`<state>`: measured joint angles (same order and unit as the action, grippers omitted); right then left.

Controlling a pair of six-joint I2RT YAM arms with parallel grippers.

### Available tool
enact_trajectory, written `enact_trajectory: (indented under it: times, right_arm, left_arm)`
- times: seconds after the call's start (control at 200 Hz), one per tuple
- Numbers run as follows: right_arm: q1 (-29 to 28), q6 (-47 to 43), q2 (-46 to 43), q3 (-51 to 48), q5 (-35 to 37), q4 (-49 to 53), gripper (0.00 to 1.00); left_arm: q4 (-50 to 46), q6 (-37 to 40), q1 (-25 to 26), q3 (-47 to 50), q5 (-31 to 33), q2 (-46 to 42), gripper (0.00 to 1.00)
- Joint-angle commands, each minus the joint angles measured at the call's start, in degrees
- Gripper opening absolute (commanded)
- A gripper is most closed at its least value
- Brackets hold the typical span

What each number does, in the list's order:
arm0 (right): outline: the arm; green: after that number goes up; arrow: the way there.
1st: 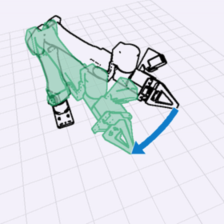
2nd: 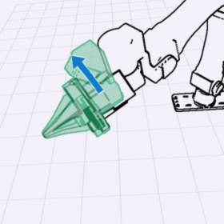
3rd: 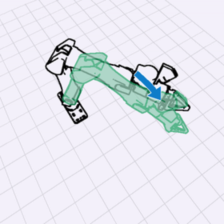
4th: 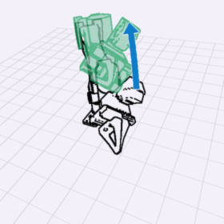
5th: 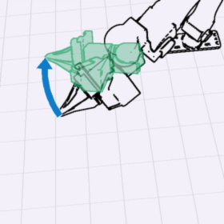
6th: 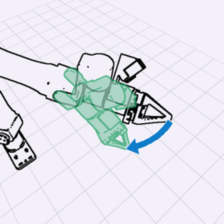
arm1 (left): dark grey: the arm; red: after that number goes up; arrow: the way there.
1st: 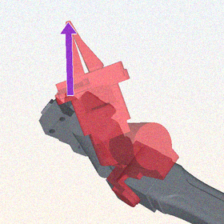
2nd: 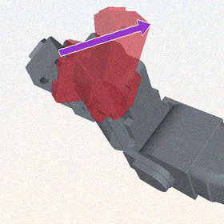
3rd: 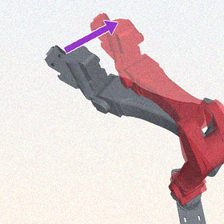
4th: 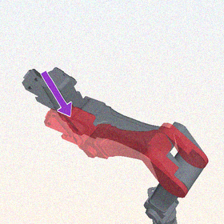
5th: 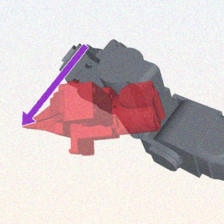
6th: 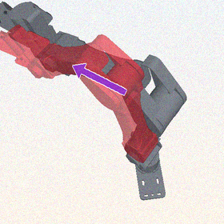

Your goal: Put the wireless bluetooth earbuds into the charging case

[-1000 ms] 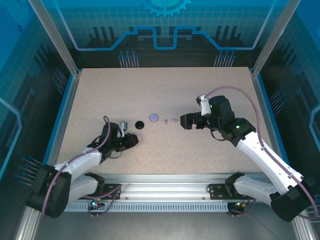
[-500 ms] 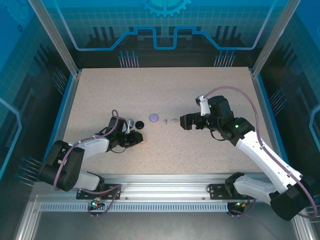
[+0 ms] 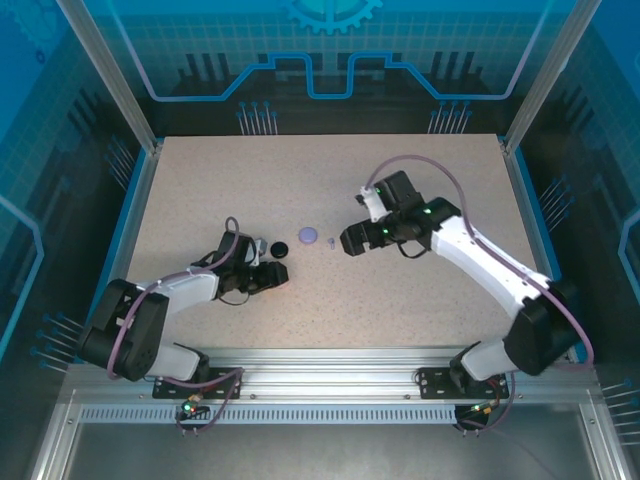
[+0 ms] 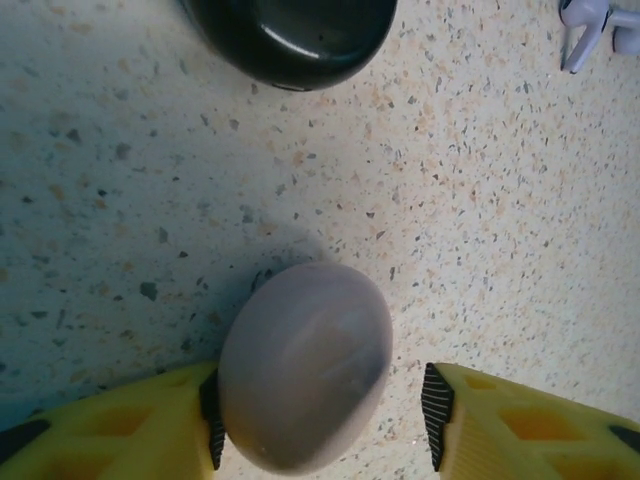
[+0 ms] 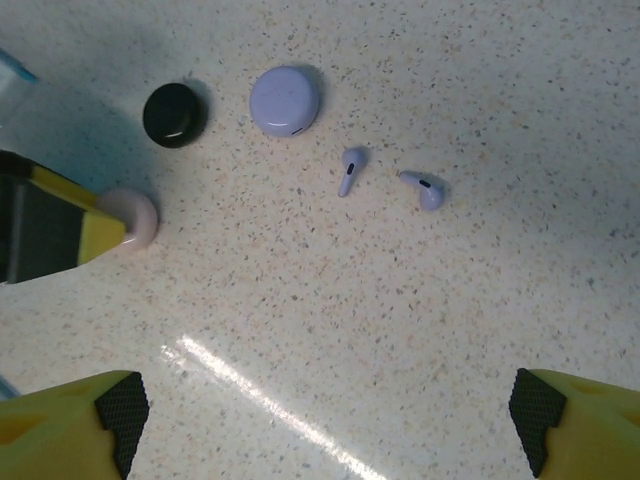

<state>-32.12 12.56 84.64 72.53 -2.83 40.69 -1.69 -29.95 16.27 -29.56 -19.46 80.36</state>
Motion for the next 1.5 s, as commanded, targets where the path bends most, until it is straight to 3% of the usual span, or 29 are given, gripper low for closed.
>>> enact_trajectory:
  times: [0.0,0.18,0.54,0.87,1.016,1.216,1.496]
  right_arm:
    - [-2.8,-4.32,6.65,6.63,4.74,5.65,0.97]
    - [-6.73,-5.33,20.97,19.72,11.05,11.0,0.98]
    - [-9.01,-4.28,42.39,42.59,7.62,17.14,0.97]
    - [-9.04,-2.23,58.34,61.8,3.44,22.09,0.97]
    - [-9.28,-1.6,60.9,65.55,4.14,23.17,0.94]
    - [-9.36,-1.04,61.54,66.81,4.34,24.81,0.82]
    - [-9.96,1.11,61.3,66.1,3.91,27.35,0.78]
  left_arm:
    - [-5.33,1.88,-0.36,-1.33,3.56,-2.18,0.6]
    - [-9.43,3.5,-0.42,-2.01,6.39,-9.41,0.61]
    - [-11.75,2.88,-0.69,2.9,14.57,-33.4,0.66]
    - [-13.47,3.22,-0.85,3.35,14.27,-36.25,0.66]
    - [-13.6,3.32,-0.82,3.66,14.45,-36.59,0.67]
    - [-13.31,3.3,-0.85,4.02,14.54,-36.59,0.67]
    - [-12.5,2.6,-0.8,4.5,14.8,-36.5,0.66]
